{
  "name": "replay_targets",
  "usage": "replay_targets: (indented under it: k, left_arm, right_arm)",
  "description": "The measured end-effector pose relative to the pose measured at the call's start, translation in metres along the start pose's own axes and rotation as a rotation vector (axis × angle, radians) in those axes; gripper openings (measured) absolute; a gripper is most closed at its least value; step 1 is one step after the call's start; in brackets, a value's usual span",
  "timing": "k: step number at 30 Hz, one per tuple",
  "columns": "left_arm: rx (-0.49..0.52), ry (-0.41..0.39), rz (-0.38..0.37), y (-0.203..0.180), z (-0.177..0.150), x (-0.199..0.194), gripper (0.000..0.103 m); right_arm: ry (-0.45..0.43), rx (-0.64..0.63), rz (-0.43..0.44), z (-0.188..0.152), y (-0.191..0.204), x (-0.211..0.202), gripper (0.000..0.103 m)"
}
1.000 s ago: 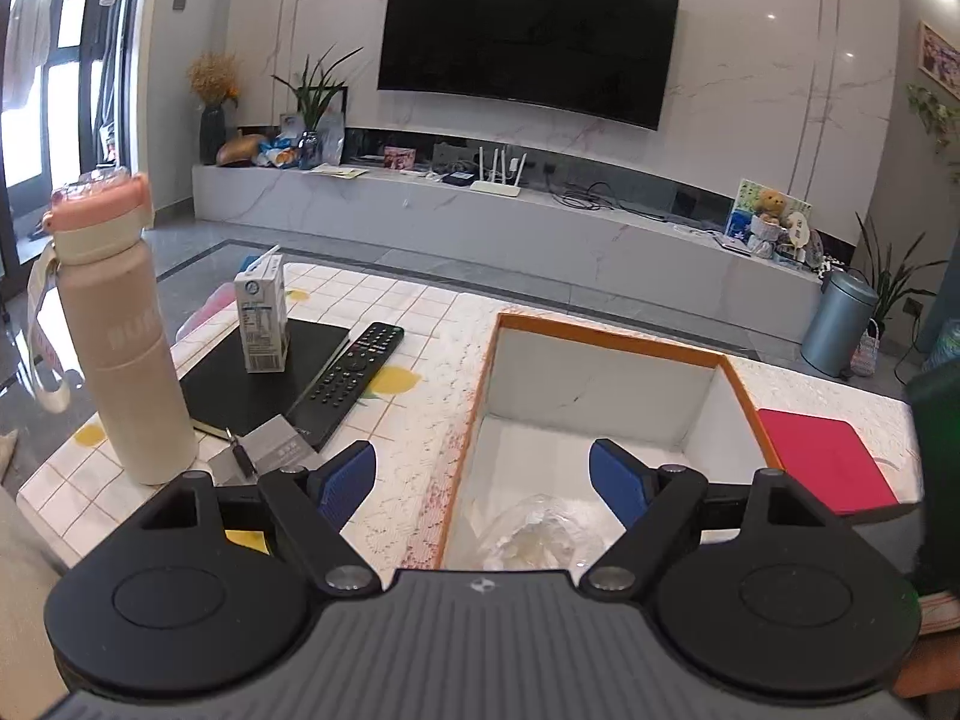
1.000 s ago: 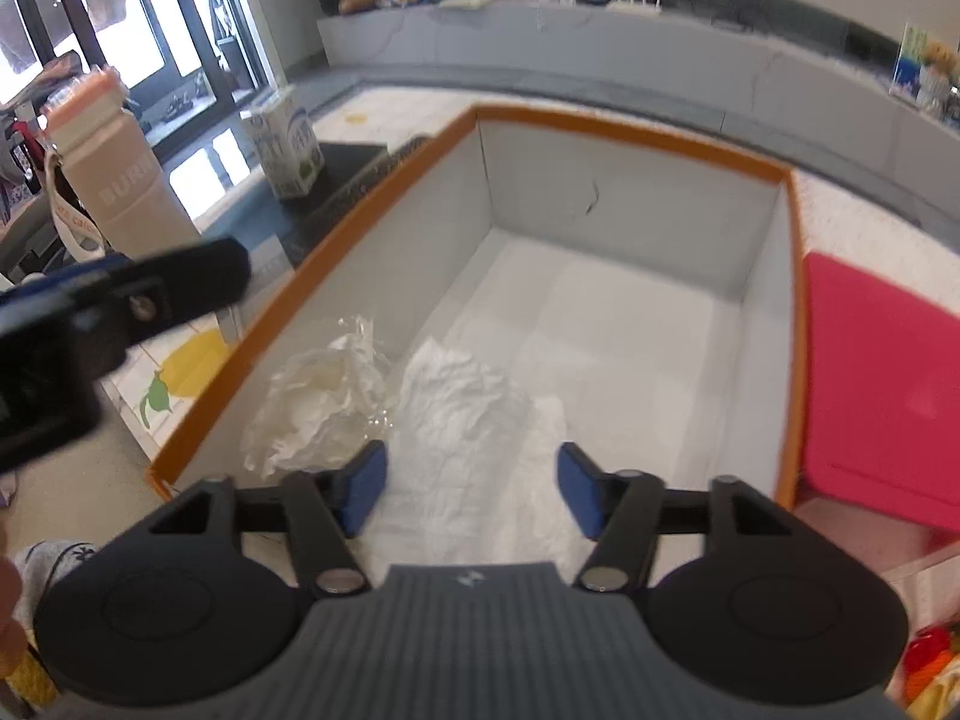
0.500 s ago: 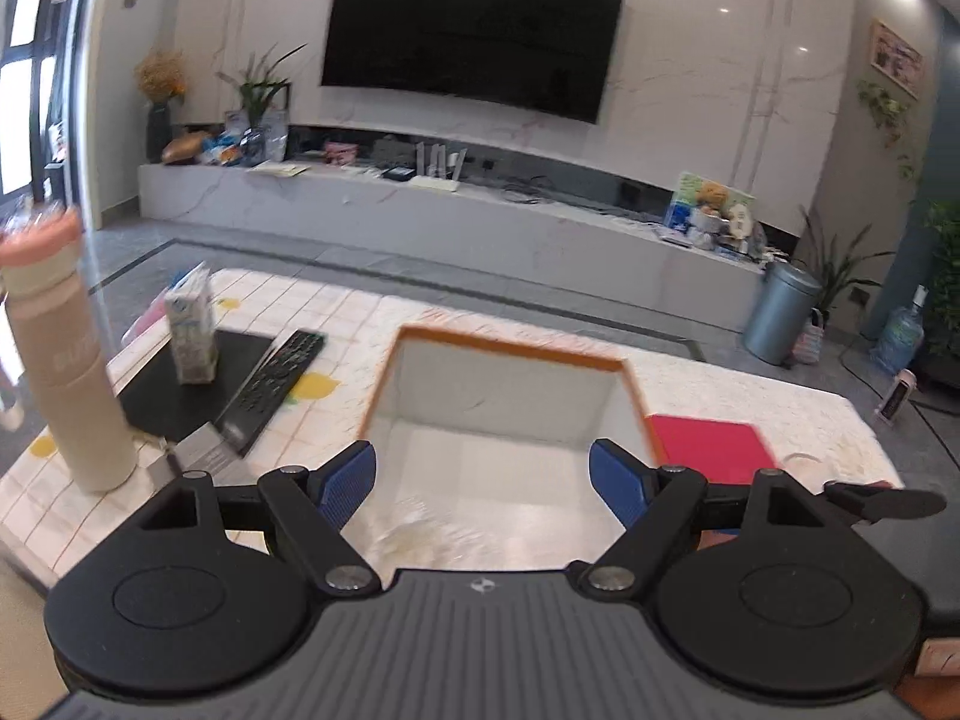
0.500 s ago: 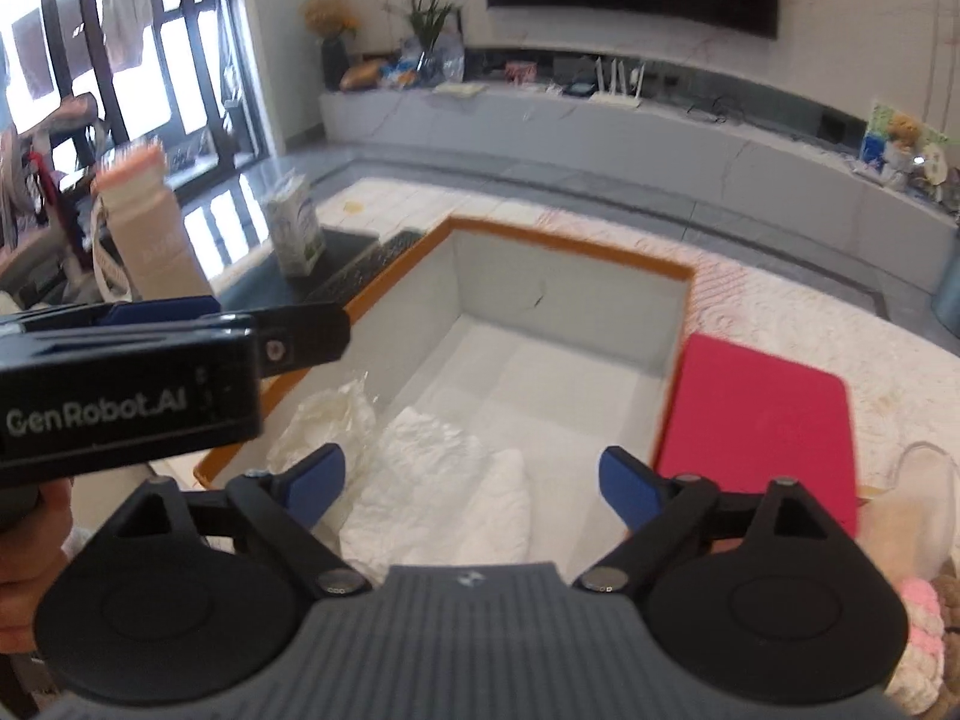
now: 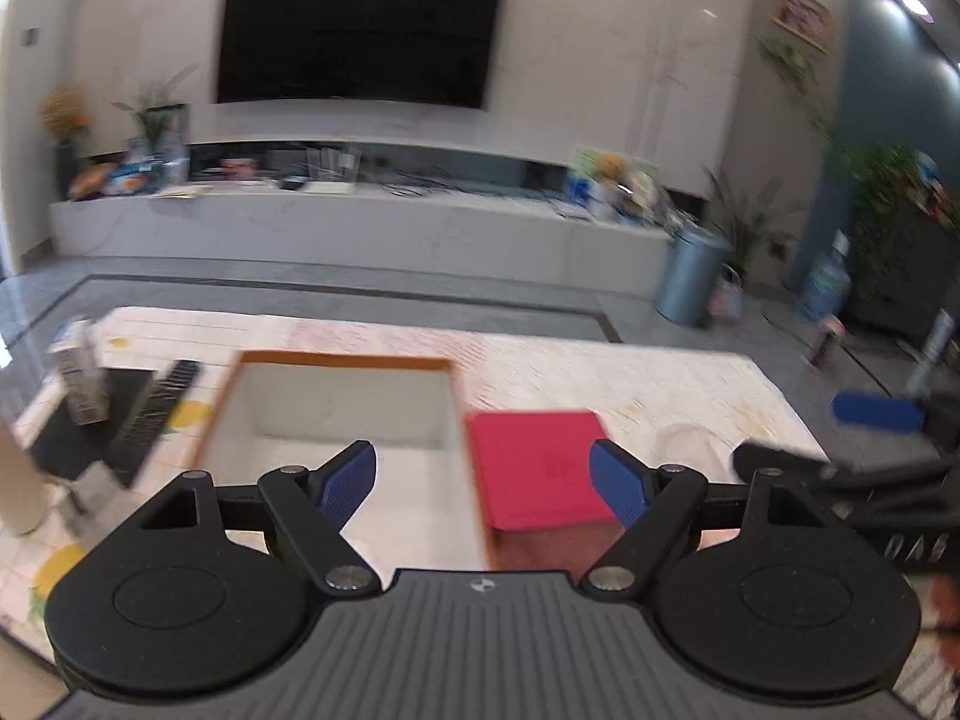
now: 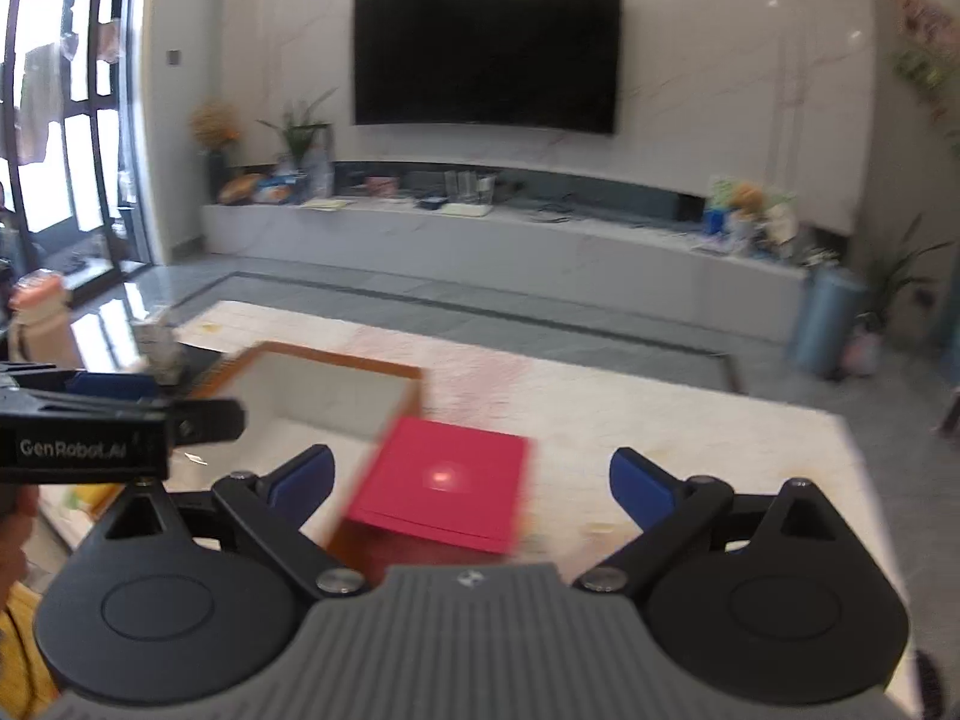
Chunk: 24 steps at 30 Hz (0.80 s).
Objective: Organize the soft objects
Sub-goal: 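Move both tools back to the soft-item pile, right tool over the pink knitted item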
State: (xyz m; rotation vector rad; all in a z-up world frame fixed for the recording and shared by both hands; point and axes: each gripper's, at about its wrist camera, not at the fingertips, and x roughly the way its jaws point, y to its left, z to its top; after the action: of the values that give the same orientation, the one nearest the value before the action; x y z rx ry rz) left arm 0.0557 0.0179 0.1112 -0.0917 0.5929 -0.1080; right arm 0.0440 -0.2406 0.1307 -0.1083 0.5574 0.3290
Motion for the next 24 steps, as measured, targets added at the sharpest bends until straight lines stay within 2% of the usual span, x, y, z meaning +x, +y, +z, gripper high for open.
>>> replay_targets:
  k: [6, 11, 15, 19, 24]
  left_arm:
    - [0.118, 0.012, -0.025, -0.042, -0.018, 0.025, 0.095]
    - [0.142, 0.066, -0.059, -0.065, -0.035, 0.045, 0.095]
    - [0.160, 0.121, -0.085, -0.075, -0.047, 0.061, 0.095]
    - [0.175, 0.156, -0.076, -0.079, -0.061, 0.075, 0.095]
    - [0.174, 0.214, -0.115, -0.078, -0.082, 0.093, 0.095]
  right_arm:
    - [0.028, 0.042, -0.123, -0.027, -0.063, -0.020, 0.096]
    - [0.112, 0.128, -0.151, -0.061, -0.098, -0.006, 0.096]
    - [0.194, 0.149, -0.125, -0.088, -0.105, 0.022, 0.096]
    - [0.251, 0.236, -0.120, -0.110, -0.115, 0.052, 0.096]
    - [0.296, 0.358, -0.101, -0.120, -0.124, 0.090, 0.096]
